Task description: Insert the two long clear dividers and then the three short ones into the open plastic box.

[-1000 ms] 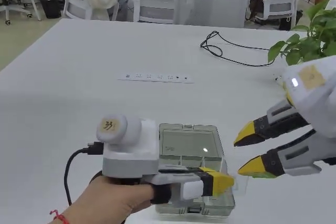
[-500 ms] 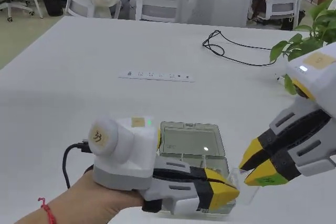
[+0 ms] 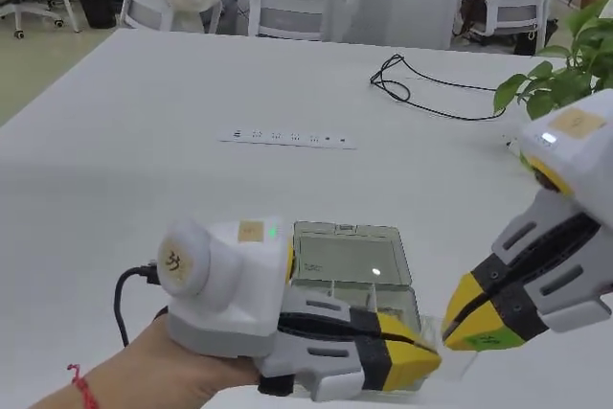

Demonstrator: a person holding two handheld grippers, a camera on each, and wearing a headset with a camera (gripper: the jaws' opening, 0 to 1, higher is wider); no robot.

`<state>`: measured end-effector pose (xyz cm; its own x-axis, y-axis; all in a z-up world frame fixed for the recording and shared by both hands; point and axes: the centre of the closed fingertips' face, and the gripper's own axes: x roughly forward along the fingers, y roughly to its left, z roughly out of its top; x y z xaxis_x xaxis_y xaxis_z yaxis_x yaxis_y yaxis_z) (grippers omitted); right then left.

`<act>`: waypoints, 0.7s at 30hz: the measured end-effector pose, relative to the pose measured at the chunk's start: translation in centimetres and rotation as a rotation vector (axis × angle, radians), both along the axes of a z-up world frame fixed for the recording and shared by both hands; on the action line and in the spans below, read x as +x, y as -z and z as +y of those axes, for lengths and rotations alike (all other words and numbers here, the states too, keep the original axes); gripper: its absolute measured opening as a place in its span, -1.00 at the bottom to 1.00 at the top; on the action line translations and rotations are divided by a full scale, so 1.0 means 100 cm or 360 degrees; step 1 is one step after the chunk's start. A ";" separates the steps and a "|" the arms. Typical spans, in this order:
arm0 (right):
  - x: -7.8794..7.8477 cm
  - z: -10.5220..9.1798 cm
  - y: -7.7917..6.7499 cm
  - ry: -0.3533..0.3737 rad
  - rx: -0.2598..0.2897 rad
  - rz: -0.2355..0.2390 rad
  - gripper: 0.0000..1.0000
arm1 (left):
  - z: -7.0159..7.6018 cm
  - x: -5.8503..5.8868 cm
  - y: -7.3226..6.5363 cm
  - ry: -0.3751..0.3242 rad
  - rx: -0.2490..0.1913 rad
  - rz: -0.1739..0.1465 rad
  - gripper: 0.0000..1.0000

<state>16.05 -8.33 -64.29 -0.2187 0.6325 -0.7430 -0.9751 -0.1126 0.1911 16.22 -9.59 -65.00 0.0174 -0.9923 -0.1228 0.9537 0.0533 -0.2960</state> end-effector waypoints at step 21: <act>0.008 -0.004 0.003 0.0045 -0.0037 -0.0040 -0.95 | 0.010 0.007 0.012 -0.0092 0.0083 -0.0007 -0.95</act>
